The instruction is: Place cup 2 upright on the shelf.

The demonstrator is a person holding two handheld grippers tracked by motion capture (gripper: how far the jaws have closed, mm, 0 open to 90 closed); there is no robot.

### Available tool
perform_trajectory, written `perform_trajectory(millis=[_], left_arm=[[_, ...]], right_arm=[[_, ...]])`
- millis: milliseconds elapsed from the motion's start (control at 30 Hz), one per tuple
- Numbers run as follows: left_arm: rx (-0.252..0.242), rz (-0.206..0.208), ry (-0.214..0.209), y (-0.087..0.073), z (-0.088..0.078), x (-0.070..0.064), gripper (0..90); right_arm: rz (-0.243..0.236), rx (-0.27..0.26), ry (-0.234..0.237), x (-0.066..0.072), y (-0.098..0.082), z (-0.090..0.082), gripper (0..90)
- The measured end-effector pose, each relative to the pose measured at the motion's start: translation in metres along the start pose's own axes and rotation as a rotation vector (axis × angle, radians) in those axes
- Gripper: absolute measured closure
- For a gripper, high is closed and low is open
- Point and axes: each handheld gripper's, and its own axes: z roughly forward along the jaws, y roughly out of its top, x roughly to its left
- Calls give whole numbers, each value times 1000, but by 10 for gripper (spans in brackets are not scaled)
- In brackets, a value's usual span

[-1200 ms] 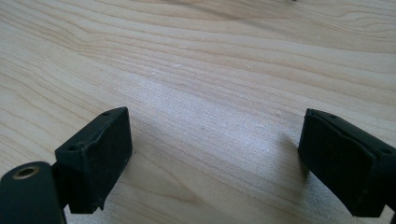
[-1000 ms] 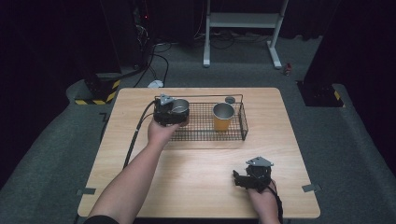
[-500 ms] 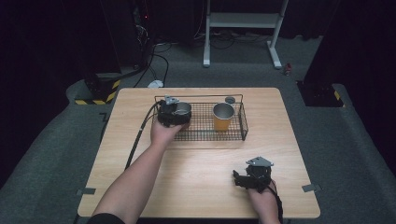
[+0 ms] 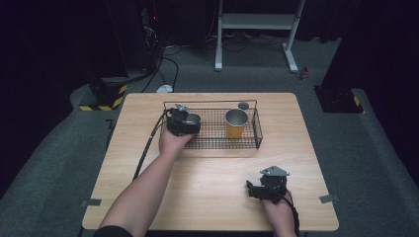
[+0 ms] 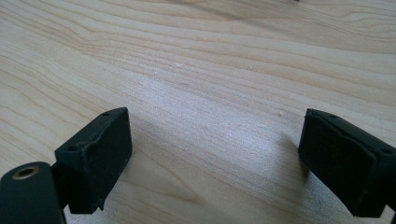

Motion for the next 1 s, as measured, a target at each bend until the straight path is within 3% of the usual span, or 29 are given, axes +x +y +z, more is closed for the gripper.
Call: perform_trajectory(millis=[600, 1000], left_arm=[[36, 15, -30, -2, 1, -1, 186], [57, 41, -17, -3, -1, -4, 184]], right_arm=[[0, 0, 0, 0, 0, 0, 97], [2, 0, -1, 0, 0, 0, 96]])
